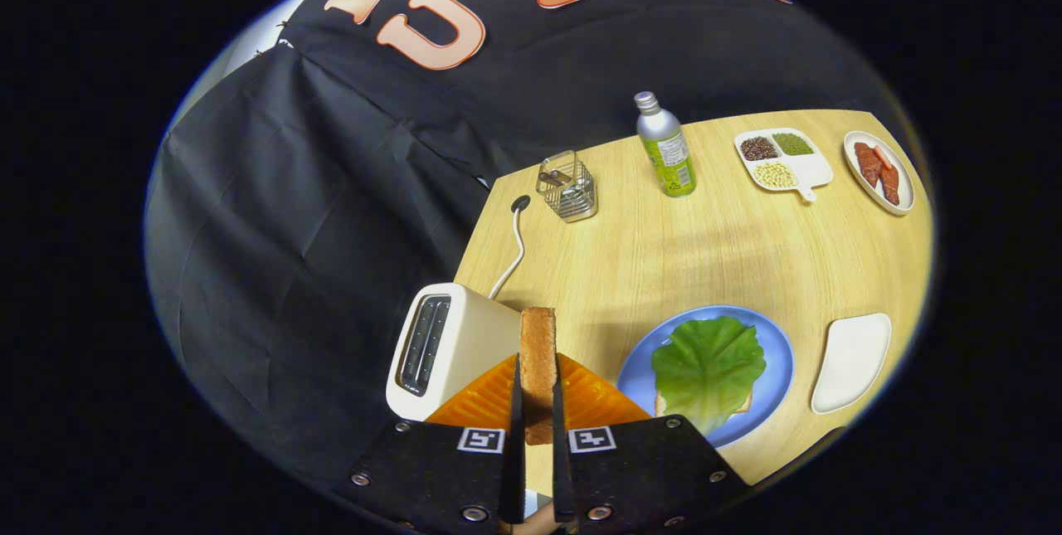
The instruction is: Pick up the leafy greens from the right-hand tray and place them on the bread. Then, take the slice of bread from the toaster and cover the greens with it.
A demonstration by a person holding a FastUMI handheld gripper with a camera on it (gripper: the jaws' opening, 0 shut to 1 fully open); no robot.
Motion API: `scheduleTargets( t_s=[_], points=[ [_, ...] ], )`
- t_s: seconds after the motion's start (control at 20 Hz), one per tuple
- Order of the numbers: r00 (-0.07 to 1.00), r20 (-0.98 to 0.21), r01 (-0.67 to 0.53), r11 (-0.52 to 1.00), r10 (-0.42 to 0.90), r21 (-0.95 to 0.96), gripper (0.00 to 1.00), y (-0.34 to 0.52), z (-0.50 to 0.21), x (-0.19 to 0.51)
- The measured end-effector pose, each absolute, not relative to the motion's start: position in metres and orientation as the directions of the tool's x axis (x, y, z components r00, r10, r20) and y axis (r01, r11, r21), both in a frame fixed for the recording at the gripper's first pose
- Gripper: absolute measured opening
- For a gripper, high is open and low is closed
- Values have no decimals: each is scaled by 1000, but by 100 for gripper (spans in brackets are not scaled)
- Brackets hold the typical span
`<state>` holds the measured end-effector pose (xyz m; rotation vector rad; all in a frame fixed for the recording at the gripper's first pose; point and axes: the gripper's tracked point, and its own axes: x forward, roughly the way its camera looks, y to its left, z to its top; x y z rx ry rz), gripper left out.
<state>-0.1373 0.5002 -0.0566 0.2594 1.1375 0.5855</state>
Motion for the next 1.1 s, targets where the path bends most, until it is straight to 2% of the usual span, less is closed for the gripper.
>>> scheduleTargets(
  t_s=[0.45, 0.9, 1.05, 1.1],
  points=[
    [238, -790, -278, 819, 565, 501, 14, 441, -114, -145],
    [261, -833, -236, 869, 488, 435, 14, 392, -157, -131],
    [269, -840, -263, 875, 472, 407, 14, 381, -170, -126],
    [277, -842, -271, 878, 463, 394, 16, 376, -175, -125]
  ],
)
